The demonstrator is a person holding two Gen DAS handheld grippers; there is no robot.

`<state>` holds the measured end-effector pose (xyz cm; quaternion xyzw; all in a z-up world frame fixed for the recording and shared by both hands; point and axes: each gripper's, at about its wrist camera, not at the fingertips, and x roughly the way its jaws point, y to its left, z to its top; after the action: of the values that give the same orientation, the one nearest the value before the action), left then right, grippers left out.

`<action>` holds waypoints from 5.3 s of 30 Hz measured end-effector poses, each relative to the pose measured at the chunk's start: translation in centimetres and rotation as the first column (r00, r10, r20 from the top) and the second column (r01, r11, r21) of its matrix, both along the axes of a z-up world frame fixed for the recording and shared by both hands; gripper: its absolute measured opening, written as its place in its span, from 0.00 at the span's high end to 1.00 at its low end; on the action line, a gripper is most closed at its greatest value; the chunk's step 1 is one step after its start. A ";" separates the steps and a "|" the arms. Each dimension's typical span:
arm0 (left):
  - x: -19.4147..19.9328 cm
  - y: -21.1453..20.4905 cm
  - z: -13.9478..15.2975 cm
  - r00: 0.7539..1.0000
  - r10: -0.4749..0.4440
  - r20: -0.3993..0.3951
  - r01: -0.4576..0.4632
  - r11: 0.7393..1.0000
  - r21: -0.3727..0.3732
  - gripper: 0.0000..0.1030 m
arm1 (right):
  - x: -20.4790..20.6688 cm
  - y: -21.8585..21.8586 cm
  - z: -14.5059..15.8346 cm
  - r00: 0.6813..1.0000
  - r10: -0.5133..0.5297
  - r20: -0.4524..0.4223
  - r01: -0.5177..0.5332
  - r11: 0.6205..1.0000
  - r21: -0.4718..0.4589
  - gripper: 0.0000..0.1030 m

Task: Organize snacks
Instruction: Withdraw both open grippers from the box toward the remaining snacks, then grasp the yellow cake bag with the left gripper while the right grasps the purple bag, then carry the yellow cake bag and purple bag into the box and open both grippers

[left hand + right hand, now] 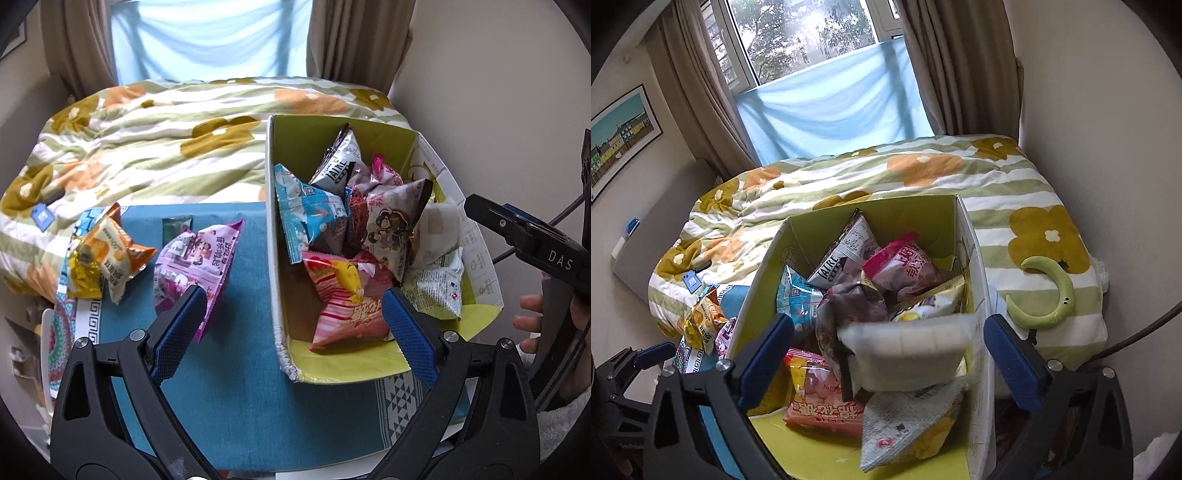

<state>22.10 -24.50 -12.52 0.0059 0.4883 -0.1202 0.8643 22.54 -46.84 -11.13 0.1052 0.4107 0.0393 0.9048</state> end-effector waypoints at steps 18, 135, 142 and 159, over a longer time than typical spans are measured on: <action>-4.0 4.1 3.8 0.993 0.087 0.078 -0.086 0.996 -0.013 0.08 | -2.9 3.2 3.5 0.996 0.084 0.035 -0.081 0.994 -0.068 0.01; 9.7 21.3 3.2 0.992 -0.112 0.050 0.119 0.982 -0.147 0.38 | -0.3 28.3 1.5 0.996 -0.083 0.014 0.085 0.985 -0.150 0.37; 8.1 15.1 5.3 0.981 -0.180 0.074 0.191 0.964 -0.186 0.38 | -3.4 24.3 5.6 0.987 -0.148 0.063 0.157 0.974 -0.163 0.37; 4.4 -3.9 1.4 0.990 -0.141 0.006 0.140 0.974 -0.176 0.30 | -4.4 7.9 7.5 0.990 -0.111 0.091 0.124 0.980 -0.157 0.37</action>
<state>26.51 -28.40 -11.12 -0.0363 0.4769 -0.2237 0.8493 18.10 -38.94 -3.59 0.0536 0.3682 -0.0435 0.9272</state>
